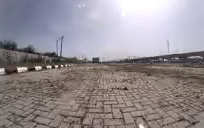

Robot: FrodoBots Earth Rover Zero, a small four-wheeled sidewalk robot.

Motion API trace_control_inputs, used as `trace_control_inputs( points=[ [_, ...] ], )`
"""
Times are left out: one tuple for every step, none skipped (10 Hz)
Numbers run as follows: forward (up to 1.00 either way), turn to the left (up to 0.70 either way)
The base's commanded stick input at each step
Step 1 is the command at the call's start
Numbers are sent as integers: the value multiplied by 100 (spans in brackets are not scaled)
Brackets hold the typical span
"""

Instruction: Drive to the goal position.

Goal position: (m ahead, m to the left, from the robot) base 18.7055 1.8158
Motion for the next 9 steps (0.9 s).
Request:
trace_control_inputs(
  points=[
    [100,1],
    [100,0],
    [100,0],
    [100,0],
    [100,0],
    [100,0],
    [100,0],
    [100,7],
    [100,13]
  ],
)
